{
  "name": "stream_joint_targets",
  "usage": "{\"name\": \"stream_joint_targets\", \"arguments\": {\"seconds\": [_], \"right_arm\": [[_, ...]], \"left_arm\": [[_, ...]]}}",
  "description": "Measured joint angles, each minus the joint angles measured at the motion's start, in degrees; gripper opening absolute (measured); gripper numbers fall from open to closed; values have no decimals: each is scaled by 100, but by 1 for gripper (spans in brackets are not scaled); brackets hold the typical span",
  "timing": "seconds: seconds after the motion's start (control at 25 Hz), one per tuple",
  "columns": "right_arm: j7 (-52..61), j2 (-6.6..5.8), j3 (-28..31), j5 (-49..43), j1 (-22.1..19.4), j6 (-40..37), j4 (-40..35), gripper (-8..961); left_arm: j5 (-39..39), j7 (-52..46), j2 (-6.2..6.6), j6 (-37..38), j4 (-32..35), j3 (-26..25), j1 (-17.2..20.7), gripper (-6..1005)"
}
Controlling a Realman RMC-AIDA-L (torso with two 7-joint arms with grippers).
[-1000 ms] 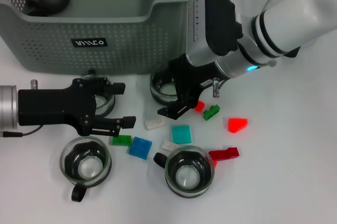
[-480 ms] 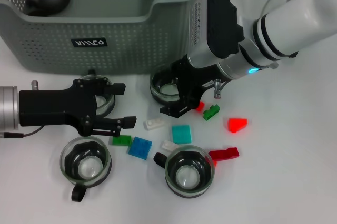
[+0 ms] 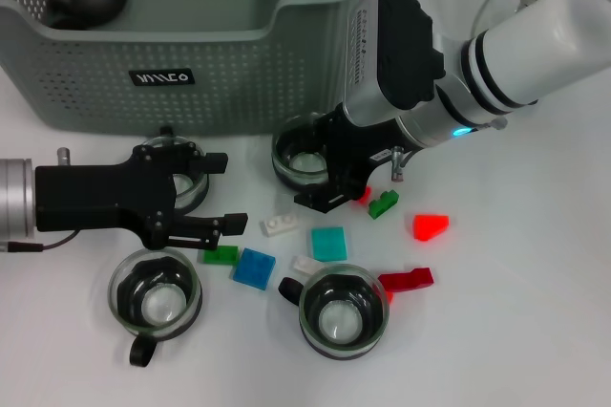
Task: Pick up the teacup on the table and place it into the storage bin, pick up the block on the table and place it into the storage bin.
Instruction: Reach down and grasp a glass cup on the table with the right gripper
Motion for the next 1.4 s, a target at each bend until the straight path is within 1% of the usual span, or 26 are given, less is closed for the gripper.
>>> {"name": "stream_joint_targets", "arguments": {"seconds": [0.88,1.12,1.32,1.4], "right_arm": [[59,2,-23,10,-21,-41,48,579],[77,-4,-22,10,-23,-204,15,331],[150,-15,-22,9,-12,-233,-3,98],[150,-15,-22,9,-12,-235,-3,86]], "left_arm": [[-41,81,-20,-8,-7,1,98,877],[-45,82,-28,-12,-7,0,120,877],[-35,81,-28,-16,-5,0,121,877],[-35,81,-30,-16,-5,0,120,877]]}}
